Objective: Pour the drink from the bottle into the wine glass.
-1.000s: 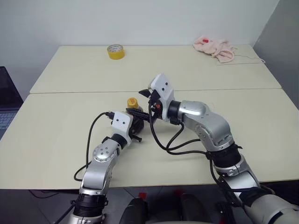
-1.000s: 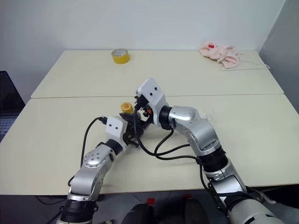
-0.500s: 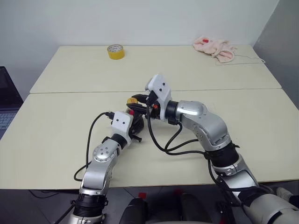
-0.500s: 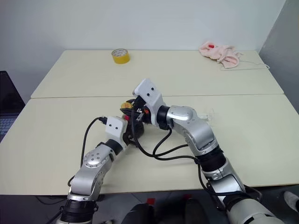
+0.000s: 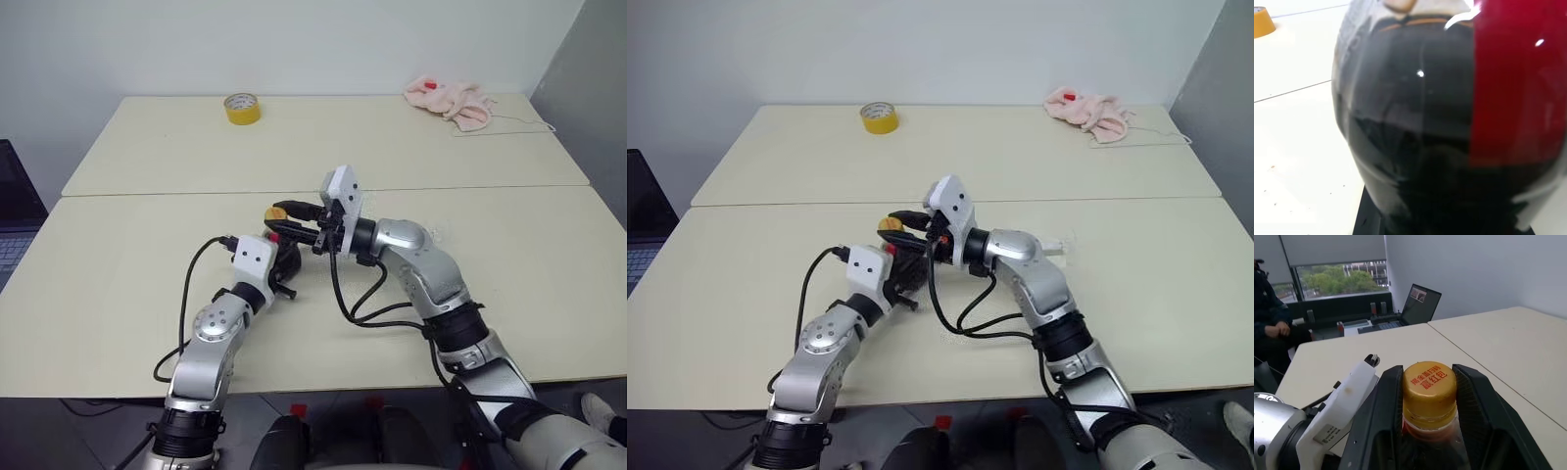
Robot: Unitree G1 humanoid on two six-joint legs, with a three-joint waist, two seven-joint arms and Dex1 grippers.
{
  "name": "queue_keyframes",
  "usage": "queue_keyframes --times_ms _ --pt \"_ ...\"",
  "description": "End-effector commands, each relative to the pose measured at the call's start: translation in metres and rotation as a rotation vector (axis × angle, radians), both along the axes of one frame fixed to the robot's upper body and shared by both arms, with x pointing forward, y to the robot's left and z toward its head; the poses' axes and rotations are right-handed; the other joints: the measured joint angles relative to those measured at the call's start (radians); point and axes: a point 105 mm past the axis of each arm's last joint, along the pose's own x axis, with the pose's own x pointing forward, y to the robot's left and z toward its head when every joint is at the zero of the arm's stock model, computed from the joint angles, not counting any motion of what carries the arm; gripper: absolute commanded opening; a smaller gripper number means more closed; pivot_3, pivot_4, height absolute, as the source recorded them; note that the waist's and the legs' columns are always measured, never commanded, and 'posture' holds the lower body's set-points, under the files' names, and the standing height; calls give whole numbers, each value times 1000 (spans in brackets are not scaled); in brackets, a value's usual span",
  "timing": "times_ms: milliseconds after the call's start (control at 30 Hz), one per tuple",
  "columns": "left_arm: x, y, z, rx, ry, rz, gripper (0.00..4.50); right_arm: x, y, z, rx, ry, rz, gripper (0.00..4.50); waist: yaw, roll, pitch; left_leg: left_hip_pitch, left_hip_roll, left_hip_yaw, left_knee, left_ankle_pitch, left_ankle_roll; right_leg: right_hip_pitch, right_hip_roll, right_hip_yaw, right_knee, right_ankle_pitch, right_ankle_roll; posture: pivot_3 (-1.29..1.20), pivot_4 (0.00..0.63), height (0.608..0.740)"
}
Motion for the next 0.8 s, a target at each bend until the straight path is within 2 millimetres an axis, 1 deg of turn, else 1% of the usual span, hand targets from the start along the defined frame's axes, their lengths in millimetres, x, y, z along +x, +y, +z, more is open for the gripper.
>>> queue_keyframes --times_ms 33,200,267,367,500,700,767,800 --pt "-1 -1 11 -4 -43 -6 683 -16 10 26 133 -14 110 1224 0 0 0 0 0 0 0 0 0 0 0 0 0 0 0 0 150 740" --pt "-2 -1 11 -3 -42 -6 683 -19 11 22 95 -34 119 1224 0 0 0 0 0 0 0 0 0 0 0 0 0 0 0 0 150 740" --pt "-2 -1 11 -2 -42 -5 683 -20 11 20 59 -68 121 1224 0 0 0 0 0 0 0 0 0 0 0 0 0 0 0 0 150 740" --pt "-2 -1 11 -1 -41 -7 683 -20 9 14 -44 -157 95 1224 0 0 0 0 0 0 0 0 0 0 0 0 0 0 0 0 150 740" --pt "-2 -1 11 0 -42 -9 667 -16 7 12 -98 -215 52 1224 1 0 0 0 0 0 0 0 0 0 0 0 0 0 0 0 150 740" --pt "-3 -1 10 1 -40 -10 667 -6 0 14 -104 -231 -26 1224 1 0 0 0 0 0 0 0 0 0 0 0 0 0 0 0 150 740" --pt "-3 -1 10 1 -40 -10 667 -5 -1 13 -112 -227 -34 1961 1 0 0 0 0 0 0 0 0 0 0 0 0 0 0 0 150 740" --pt "-2 -1 10 1 -39 -10 667 -5 -1 12 -121 -226 -34 2185 1 0 0 0 0 0 0 0 0 0 0 0 0 0 0 0 150 740"
